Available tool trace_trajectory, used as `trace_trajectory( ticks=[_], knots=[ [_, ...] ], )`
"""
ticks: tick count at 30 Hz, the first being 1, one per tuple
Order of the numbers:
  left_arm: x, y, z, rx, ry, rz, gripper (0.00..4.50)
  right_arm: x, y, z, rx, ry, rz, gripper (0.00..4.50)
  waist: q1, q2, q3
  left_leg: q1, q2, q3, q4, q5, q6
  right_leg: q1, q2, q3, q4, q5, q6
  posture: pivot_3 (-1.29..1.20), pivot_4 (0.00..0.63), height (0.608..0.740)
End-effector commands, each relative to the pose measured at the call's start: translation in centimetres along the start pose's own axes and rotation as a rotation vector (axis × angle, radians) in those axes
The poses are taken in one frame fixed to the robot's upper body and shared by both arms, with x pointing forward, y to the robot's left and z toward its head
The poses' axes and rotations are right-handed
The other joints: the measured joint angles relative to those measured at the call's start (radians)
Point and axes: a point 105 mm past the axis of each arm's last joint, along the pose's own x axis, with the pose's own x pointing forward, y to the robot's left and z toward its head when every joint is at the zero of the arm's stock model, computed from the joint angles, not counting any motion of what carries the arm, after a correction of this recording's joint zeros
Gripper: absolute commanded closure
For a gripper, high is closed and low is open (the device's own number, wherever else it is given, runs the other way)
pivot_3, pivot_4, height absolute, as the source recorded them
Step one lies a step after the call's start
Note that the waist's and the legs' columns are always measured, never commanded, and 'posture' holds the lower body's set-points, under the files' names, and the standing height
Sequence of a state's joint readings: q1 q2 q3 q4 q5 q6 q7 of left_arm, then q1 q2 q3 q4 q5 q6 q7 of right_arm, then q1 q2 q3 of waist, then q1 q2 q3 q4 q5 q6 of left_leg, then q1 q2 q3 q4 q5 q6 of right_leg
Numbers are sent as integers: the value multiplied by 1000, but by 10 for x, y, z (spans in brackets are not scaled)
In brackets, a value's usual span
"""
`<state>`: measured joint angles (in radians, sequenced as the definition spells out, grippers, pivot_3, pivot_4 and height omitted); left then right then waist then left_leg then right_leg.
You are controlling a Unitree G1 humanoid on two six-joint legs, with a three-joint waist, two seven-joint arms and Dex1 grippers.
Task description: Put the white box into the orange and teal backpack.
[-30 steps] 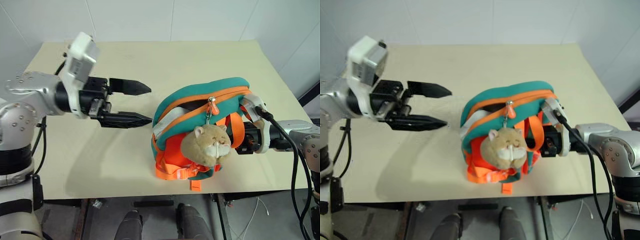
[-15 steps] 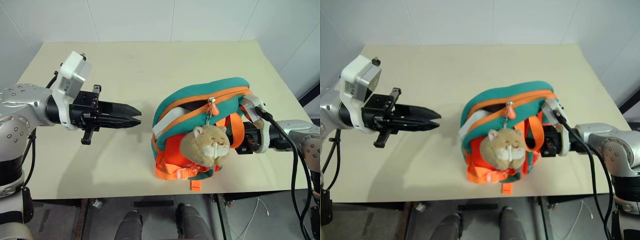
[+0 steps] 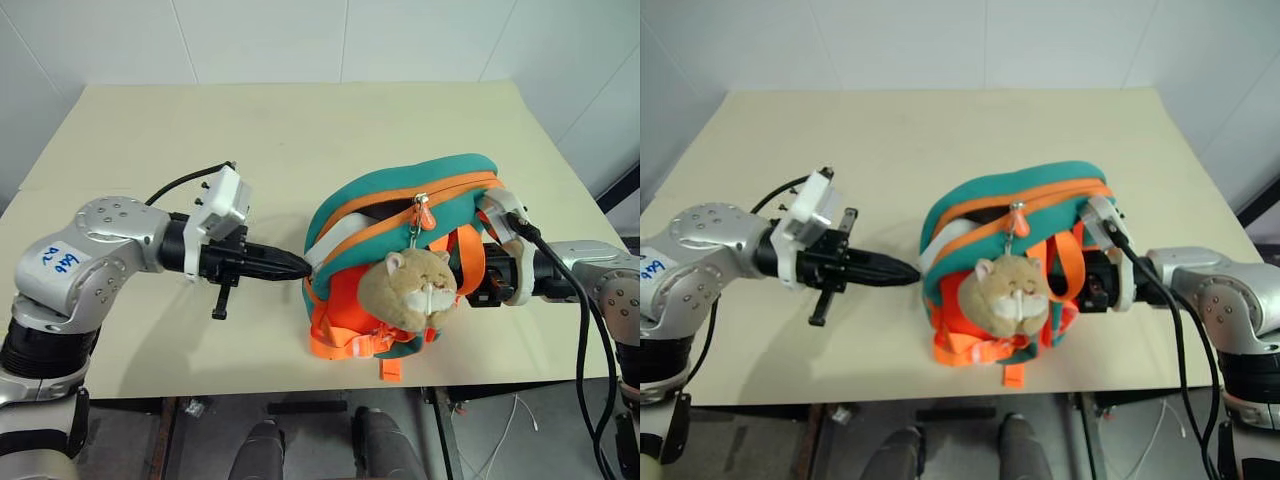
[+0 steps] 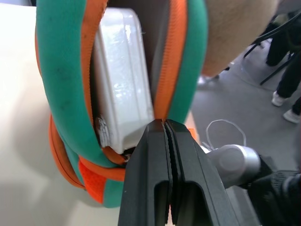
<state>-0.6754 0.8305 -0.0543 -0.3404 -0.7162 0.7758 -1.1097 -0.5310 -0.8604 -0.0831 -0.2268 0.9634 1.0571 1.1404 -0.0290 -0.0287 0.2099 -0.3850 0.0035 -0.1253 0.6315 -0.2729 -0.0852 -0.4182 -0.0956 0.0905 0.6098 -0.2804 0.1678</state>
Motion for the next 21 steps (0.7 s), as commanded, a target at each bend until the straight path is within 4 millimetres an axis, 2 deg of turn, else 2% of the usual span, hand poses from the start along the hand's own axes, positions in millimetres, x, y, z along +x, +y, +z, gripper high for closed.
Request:
trace_trajectory(
  ticks=[1,4,8,11,15,21],
  knots=[
    [10,7,7,63,-18,31,4435,3,1,-3,7,6,-4,4402,2,0,0,0,0,0,0,0,0,0,0,0,0,0,0,0,150,740],
    [19,7,10,73,-47,13,4435,4,1,-3,6,0,-5,4402,2,0,0,0,0,0,1,0,0,0,0,0,0,0,0,0,150,740],
    [25,20,15,90,-84,58,4435,4,3,-4,9,-3,-6,4402,2,0,0,0,0,0,1,0,1,1,0,0,0,1,0,0,150,740],
    [27,20,21,93,-112,46,4435,5,3,-4,9,-5,-6,4402,2,0,0,0,0,0,2,1,1,1,0,0,0,2,1,0,150,740],
    [13,8,34,110,-127,-6,4435,4,4,-3,10,-6,-7,4402,0,0,0,0,0,0,2,1,1,1,0,0,-1,2,1,0,150,740],
    [-25,11,36,97,-66,54,4435,4,4,-4,12,-6,-12,4402,-2,0,0,1,0,0,0,1,1,1,0,0,-1,2,1,0,150,740]
  ],
)
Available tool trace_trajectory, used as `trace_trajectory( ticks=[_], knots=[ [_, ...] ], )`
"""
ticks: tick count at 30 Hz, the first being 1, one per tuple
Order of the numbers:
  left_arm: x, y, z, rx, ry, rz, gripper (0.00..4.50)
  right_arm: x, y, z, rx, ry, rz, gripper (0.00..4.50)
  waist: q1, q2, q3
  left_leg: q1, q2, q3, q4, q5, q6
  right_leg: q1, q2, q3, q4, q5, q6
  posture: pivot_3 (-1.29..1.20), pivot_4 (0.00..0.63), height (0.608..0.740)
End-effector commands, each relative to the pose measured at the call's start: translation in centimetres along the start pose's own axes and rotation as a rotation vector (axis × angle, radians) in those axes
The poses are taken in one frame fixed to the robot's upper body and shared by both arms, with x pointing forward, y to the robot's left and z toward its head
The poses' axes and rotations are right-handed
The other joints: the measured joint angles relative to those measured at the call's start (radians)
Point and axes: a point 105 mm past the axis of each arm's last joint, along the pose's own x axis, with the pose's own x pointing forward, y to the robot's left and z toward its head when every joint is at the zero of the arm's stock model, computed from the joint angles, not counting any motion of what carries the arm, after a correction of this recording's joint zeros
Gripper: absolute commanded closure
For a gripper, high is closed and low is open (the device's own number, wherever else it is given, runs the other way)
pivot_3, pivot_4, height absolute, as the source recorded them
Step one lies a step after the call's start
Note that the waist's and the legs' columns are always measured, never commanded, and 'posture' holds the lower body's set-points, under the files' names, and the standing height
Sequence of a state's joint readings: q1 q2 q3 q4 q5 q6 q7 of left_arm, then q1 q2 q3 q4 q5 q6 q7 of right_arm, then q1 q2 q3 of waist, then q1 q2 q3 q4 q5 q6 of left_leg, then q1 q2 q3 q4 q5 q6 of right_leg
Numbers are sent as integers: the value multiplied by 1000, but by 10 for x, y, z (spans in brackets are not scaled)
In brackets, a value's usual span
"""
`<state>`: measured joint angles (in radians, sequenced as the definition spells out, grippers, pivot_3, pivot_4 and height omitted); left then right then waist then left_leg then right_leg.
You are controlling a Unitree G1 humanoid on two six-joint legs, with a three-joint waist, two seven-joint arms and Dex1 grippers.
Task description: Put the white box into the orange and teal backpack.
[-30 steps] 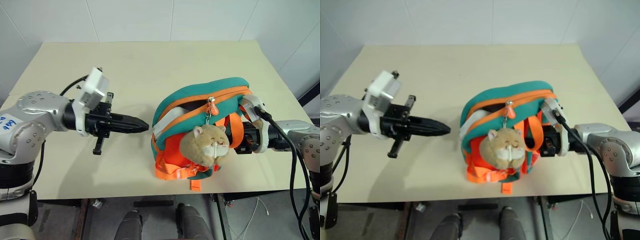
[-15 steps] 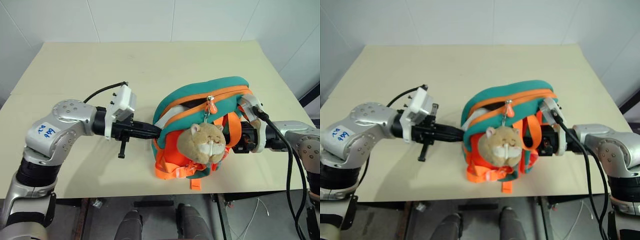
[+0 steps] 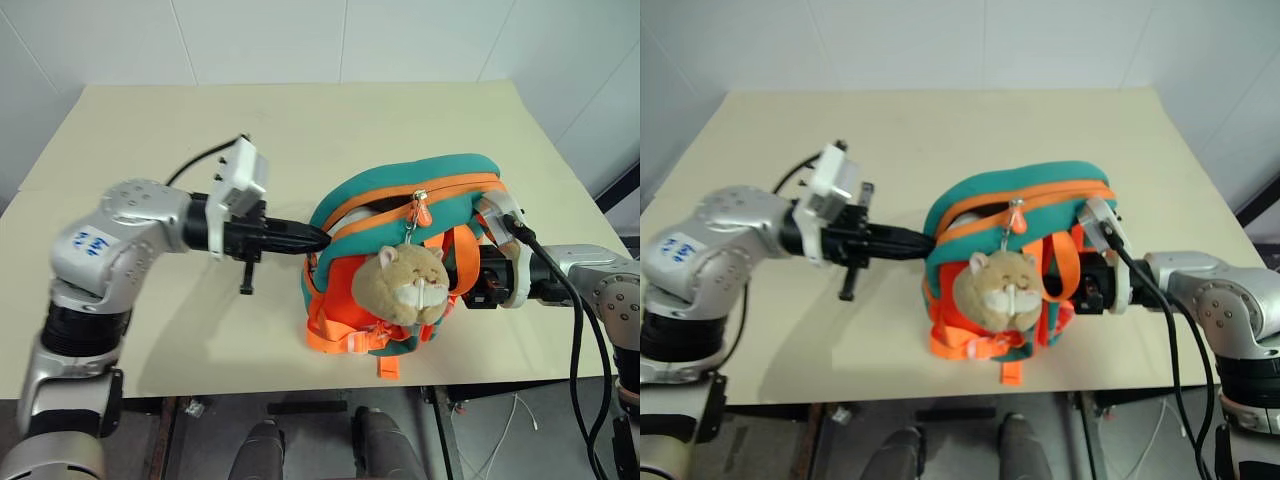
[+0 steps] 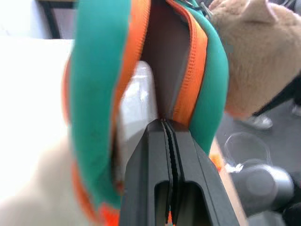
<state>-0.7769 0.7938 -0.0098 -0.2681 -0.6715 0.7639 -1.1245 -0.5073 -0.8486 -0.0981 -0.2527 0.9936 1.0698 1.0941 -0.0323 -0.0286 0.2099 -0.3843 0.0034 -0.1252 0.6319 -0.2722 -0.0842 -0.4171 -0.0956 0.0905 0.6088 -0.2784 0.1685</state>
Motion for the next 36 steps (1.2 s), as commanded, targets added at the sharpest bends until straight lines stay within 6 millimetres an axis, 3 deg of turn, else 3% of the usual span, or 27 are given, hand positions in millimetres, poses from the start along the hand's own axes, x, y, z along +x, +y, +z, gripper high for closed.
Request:
trace_trajectory(
  ticks=[1,5,12,26,32,36],
  knots=[
    [-21,-2,12,16,-9,13,4435,2,3,-2,-1,7,0,4402,1,0,0,0,0,0,0,0,0,0,0,0,0,0,0,0,150,740],
    [-21,9,-2,31,52,81,4435,3,2,-2,-3,7,2,4402,4,0,0,0,0,0,0,0,0,0,0,0,0,0,0,0,150,740],
    [9,14,-23,38,78,66,4435,4,2,1,-9,8,1,4402,1,0,0,0,0,0,0,0,0,0,0,0,-1,0,0,0,150,740],
    [42,15,-27,52,50,33,4435,5,2,0,-4,-3,-5,4402,11,0,0,0,0,-1,2,0,0,2,0,0,-1,1,1,0,150,740],
    [26,8,-24,64,98,-7,4435,7,3,1,-6,-8,-1,4402,6,0,0,0,0,-1,2,0,0,3,0,0,-2,1,1,0,150,740],
    [-19,11,17,71,-7,14,4435,6,2,-1,0,-10,-5,4402,-4,0,0,0,0,-1,0,0,0,1,0,0,-2,1,1,0,150,740]
  ],
)
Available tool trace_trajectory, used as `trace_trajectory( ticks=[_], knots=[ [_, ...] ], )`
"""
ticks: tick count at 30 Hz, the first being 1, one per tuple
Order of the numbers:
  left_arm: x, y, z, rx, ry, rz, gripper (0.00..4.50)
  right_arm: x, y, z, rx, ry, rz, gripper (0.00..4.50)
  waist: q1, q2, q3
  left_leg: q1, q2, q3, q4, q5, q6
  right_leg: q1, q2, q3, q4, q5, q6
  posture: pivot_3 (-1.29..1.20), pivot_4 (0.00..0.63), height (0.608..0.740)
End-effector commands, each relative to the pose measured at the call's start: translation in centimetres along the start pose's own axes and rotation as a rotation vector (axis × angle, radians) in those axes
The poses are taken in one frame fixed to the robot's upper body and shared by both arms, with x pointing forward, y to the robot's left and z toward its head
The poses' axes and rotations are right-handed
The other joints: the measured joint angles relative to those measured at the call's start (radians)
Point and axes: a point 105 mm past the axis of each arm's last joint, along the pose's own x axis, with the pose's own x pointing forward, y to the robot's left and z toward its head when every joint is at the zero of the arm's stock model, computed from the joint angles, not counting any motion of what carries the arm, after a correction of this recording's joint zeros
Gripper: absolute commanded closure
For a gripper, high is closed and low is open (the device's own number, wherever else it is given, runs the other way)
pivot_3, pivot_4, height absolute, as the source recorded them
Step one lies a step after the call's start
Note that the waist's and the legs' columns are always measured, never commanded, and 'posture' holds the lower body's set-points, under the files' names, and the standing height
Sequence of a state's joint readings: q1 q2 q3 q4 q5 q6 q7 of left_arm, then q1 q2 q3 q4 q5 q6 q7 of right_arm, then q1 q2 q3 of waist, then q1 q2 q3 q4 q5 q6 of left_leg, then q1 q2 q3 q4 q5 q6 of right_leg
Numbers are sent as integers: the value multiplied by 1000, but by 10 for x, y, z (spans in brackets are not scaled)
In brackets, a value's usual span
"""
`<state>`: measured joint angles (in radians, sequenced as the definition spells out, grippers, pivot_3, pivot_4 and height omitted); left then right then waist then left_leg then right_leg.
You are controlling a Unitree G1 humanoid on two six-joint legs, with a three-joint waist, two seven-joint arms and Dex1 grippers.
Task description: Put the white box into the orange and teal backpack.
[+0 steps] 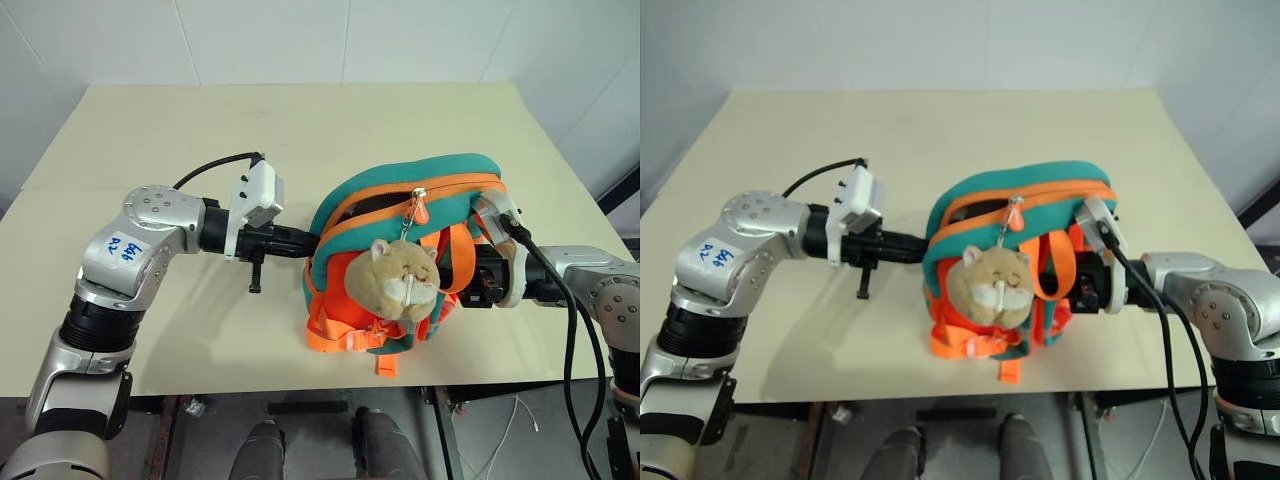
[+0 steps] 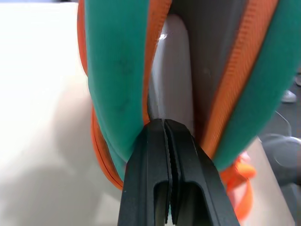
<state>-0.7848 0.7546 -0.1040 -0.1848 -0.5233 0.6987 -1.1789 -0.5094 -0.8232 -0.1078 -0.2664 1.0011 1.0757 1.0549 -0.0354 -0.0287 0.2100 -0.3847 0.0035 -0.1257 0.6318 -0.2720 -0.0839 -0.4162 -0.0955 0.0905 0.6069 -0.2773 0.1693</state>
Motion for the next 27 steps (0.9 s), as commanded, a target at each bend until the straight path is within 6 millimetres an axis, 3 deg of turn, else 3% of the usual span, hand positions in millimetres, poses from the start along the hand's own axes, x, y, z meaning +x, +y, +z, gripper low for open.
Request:
trace_trajectory(
  ticks=[1,4,9,13,24,27],
  knots=[
    [-43,1,49,78,-131,38,4435,2,2,-3,7,8,9,4402,0,0,0,0,0,0,0,0,0,-1,0,0,1,0,0,0,150,740],
    [-51,-2,64,67,-202,14,4435,4,1,-3,6,5,11,4402,4,0,0,0,0,0,-1,0,0,0,0,0,0,0,0,0,150,740],
    [-46,-12,85,50,-276,-67,4435,4,-1,-2,4,6,12,4402,6,0,0,0,0,-1,0,0,0,0,0,-1,0,0,0,0,150,740],
    [-38,-23,89,110,-222,-160,3527,4,-3,-2,3,10,11,4402,1,0,0,0,0,0,0,0,0,0,0,0,0,0,0,0,150,740],
    [-34,-26,97,312,-158,-230,47,4,-5,-3,5,13,14,4402,3,0,0,1,0,0,0,0,0,0,0,0,0,0,0,0,150,740],
    [-27,-23,95,444,-165,-216,16,5,-6,-2,4,13,16,4402,7,0,0,0,0,0,0,0,0,0,0,0,-1,0,0,0,150,740]
  ],
)
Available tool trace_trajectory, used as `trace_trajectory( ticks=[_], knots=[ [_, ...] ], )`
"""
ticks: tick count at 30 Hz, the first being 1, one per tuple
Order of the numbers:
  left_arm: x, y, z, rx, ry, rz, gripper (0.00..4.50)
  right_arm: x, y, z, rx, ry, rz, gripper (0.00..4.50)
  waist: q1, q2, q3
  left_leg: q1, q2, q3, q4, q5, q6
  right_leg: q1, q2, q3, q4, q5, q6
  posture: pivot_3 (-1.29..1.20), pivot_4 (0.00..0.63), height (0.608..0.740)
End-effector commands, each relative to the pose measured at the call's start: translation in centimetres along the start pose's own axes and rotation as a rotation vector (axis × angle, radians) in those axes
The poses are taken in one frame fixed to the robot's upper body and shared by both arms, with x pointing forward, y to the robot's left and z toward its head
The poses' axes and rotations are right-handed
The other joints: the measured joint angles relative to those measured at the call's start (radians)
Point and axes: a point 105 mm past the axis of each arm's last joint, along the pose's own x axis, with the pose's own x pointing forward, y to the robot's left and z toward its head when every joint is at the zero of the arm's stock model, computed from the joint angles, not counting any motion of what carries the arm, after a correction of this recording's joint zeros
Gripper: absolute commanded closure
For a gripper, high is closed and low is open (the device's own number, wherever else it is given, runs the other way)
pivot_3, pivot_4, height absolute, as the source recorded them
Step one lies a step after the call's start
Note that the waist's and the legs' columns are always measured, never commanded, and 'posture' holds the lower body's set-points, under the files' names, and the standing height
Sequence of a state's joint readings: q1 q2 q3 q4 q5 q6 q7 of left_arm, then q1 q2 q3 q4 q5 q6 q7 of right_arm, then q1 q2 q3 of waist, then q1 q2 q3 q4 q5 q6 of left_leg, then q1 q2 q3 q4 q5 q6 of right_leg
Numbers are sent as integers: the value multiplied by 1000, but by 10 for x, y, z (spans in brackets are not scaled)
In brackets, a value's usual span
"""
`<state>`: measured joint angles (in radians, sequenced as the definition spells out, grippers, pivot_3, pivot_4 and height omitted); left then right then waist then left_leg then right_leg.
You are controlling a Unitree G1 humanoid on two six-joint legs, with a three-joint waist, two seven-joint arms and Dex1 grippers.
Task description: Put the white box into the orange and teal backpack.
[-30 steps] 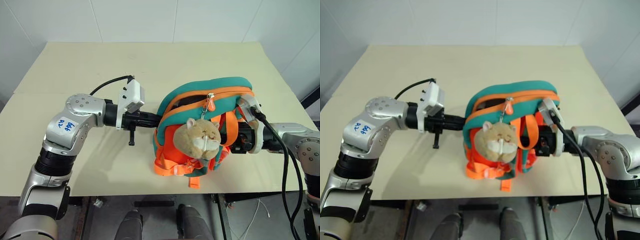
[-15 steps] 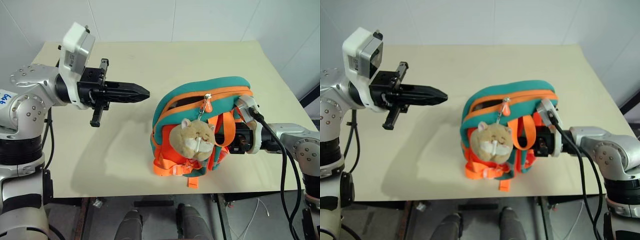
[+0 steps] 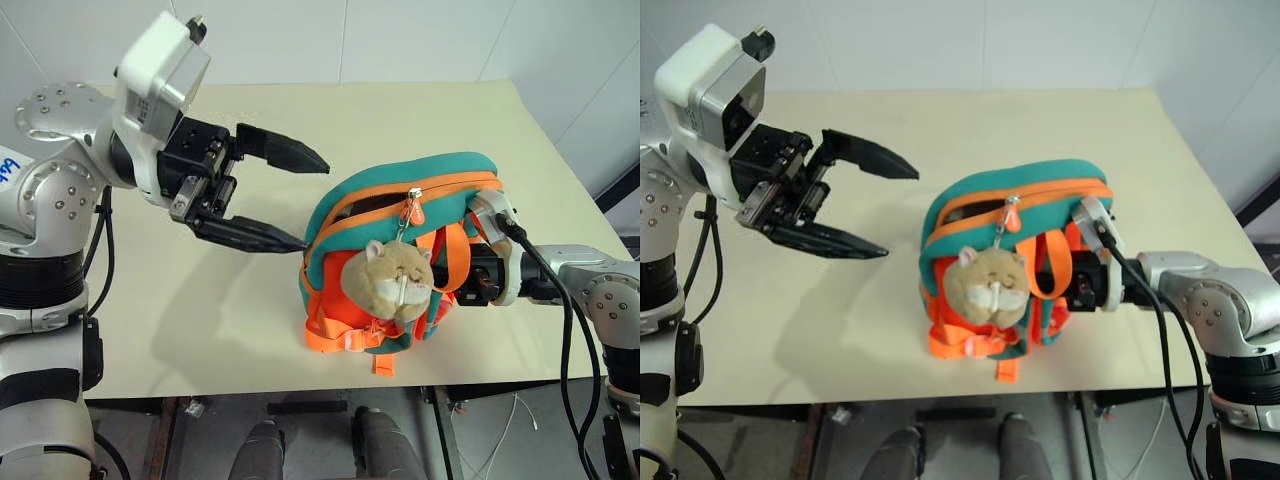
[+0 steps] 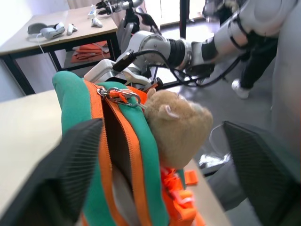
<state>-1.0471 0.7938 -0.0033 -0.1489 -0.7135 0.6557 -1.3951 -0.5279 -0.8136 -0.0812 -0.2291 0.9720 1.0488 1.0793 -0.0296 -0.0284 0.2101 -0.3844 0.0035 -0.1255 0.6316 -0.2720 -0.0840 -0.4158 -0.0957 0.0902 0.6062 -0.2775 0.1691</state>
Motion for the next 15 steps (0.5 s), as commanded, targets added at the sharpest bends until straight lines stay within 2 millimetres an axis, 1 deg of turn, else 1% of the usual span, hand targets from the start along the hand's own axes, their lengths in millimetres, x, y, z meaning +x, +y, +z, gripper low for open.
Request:
trace_trajectory(
  ticks=[1,4,8,11,15],
  knots=[
    [6,2,0,183,27,-10,16,3,0,-2,5,17,11,4402,1,0,0,0,0,0,0,0,0,0,0,0,0,0,0,0,150,740],
    [11,2,-6,229,28,-37,16,4,-1,-2,3,18,15,4402,-1,0,0,0,0,0,0,0,0,0,0,0,0,0,0,0,150,740],
    [12,-6,-16,166,20,-83,16,4,0,-2,3,20,15,4402,-3,0,0,0,0,0,0,0,0,0,0,0,0,0,0,0,150,740],
    [13,-9,-22,179,22,-89,16,3,0,-3,5,22,13,4402,-1,0,0,0,0,0,0,0,0,0,0,0,0,0,0,0,150,740],
    [19,-6,-29,358,-5,-65,16,3,0,-3,7,22,12,4402,2,0,0,0,0,0,0,0,0,0,0,0,0,0,0,0,150,740]
  ],
)
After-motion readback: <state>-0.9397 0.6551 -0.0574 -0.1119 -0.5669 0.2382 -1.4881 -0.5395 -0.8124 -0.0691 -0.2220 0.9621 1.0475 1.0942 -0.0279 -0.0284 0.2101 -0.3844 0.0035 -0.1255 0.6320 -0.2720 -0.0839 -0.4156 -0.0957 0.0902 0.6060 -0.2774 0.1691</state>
